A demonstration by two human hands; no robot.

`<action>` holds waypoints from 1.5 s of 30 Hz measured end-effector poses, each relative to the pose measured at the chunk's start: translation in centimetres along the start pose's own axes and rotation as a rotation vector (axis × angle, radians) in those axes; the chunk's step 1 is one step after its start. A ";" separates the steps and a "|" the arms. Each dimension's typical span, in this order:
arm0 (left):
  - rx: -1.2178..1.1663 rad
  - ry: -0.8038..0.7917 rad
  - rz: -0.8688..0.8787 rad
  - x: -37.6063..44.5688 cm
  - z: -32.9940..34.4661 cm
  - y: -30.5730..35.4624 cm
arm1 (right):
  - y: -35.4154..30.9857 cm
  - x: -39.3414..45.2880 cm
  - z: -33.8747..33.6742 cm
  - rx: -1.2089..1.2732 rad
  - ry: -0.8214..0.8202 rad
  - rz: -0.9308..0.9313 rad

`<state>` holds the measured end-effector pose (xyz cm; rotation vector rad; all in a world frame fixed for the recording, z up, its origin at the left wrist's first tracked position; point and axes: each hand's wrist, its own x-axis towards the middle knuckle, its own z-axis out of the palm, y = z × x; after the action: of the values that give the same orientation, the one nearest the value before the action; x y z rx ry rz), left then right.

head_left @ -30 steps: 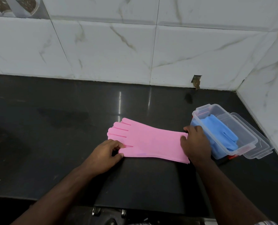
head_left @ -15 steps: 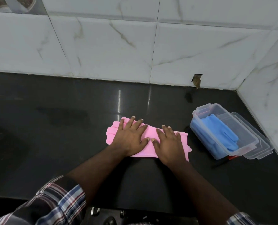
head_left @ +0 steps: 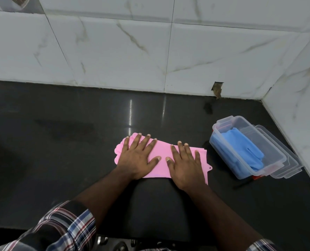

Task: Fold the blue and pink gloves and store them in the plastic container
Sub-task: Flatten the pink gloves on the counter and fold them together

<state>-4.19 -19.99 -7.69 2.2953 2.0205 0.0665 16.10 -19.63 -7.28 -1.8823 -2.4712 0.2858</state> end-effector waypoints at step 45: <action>-0.732 0.223 -0.507 3.1 -4.8 -3.6 | 5.7 1.8 -3.9 0.384 0.289 0.368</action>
<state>-7.79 -16.29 -3.33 1.3538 2.1167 0.8860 21.51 -15.91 -4.47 -2.0195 -1.7360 0.4239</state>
